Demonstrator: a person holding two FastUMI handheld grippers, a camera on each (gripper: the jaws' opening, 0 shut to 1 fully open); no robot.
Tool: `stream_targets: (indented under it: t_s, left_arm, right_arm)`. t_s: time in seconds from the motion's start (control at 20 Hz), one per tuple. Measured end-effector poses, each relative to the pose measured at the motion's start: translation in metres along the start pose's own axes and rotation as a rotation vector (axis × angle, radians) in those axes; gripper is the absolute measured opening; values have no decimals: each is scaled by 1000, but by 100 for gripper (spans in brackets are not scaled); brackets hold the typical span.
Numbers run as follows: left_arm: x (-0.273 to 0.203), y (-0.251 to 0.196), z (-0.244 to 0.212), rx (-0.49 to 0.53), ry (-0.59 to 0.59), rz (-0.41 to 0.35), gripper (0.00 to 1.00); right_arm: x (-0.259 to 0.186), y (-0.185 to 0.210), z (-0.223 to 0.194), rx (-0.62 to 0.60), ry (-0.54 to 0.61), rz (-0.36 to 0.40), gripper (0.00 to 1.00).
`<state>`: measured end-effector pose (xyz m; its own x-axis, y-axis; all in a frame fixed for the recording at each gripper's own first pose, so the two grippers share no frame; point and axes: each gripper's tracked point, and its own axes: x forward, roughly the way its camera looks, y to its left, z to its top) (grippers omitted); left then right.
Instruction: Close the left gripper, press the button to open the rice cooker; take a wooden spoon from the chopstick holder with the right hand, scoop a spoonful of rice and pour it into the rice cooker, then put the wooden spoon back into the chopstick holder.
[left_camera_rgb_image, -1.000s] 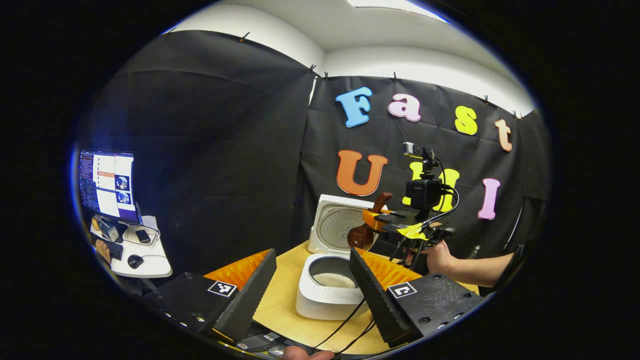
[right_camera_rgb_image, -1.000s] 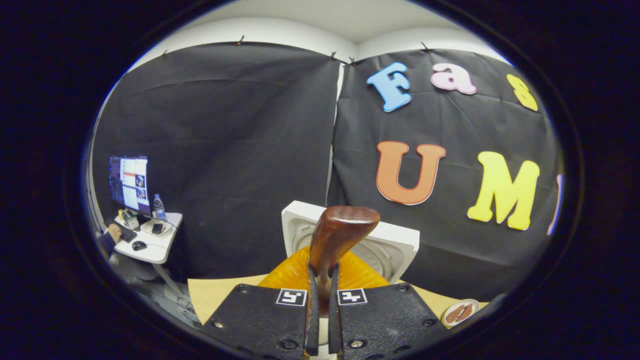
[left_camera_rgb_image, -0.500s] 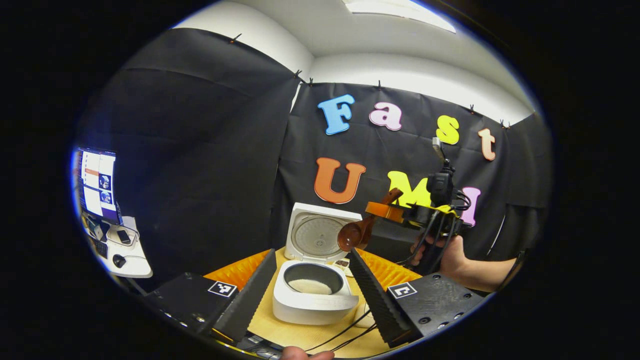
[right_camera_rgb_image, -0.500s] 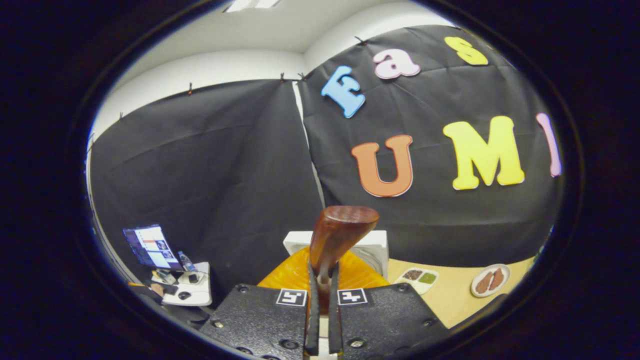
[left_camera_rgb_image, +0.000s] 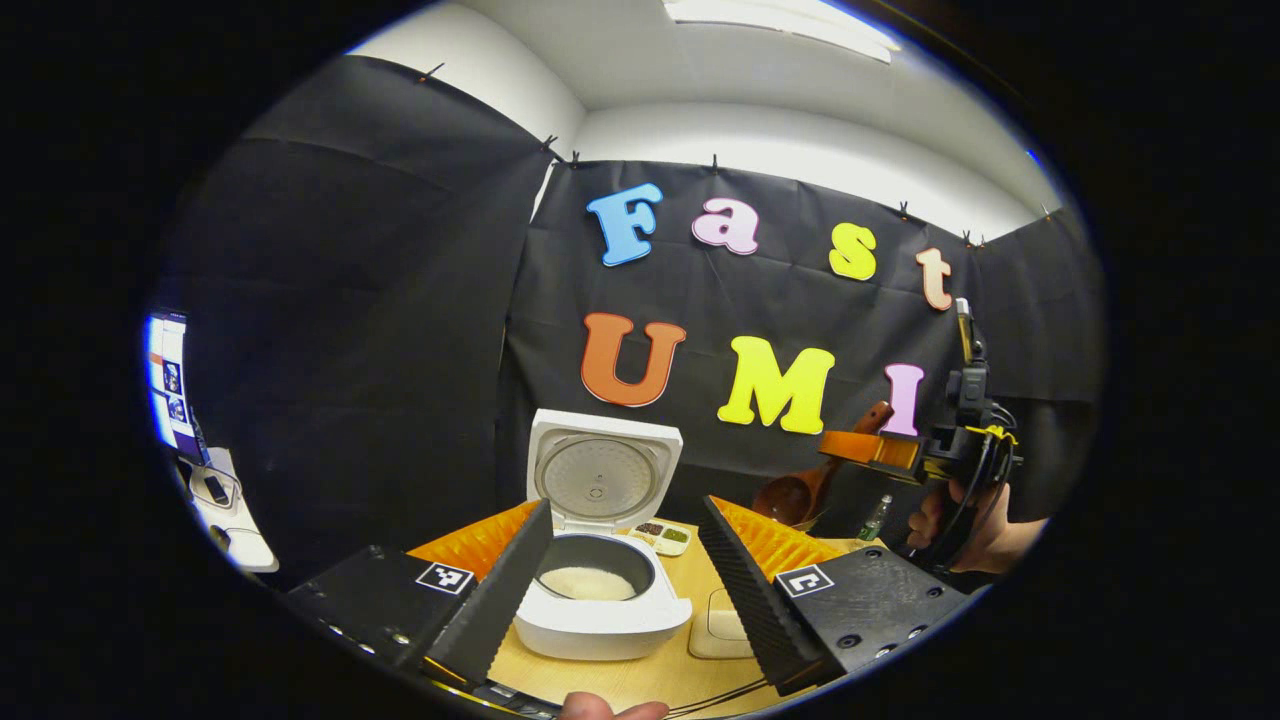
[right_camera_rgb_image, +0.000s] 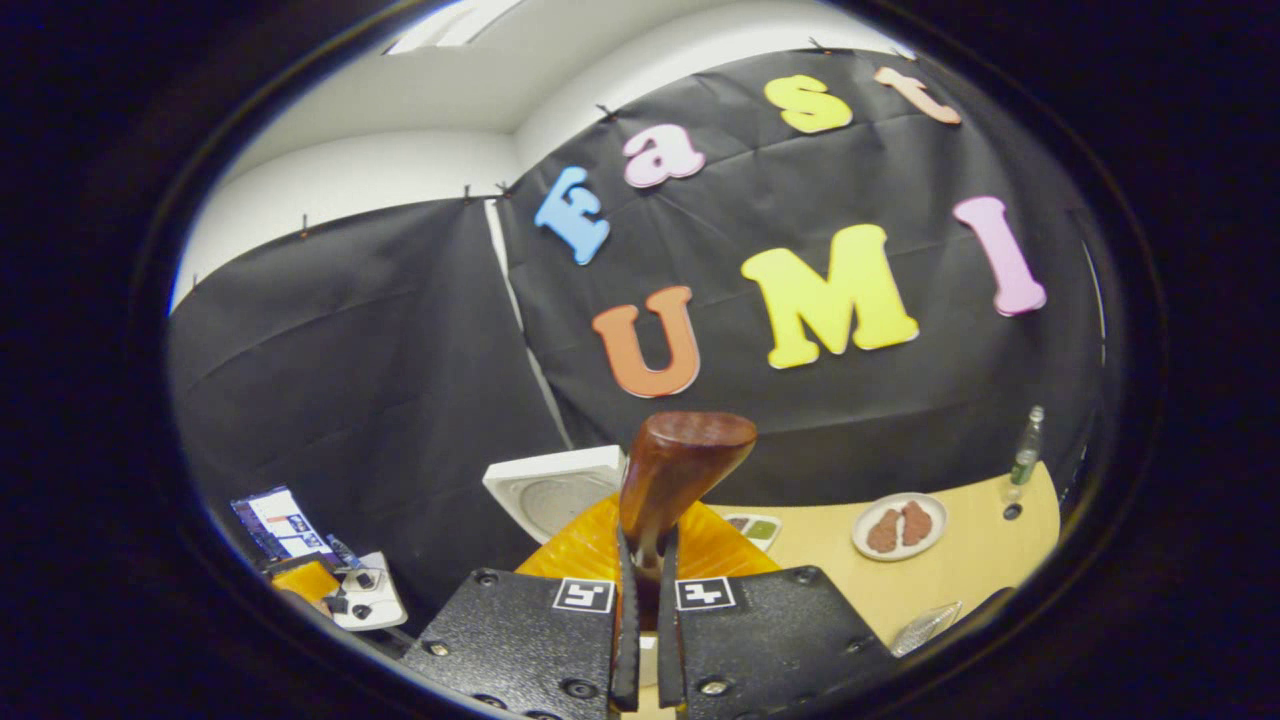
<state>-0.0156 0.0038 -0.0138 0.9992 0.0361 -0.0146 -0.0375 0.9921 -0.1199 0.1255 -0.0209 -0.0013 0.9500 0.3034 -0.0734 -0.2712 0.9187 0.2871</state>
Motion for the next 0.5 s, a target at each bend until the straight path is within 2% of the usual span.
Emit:
stream_targets:
  t_s: [0.15, 0.5]
  left_arm:
    - [10, -9, -4, 18, 16, -49, 94]
    - [35, -47, -22, 14, 50, -174, 94]
  right_arm:
    - [-31, -58, -3, 62, -22, -144, 7]
    - [-102, -180, -39, 192, -39, -449, 12]
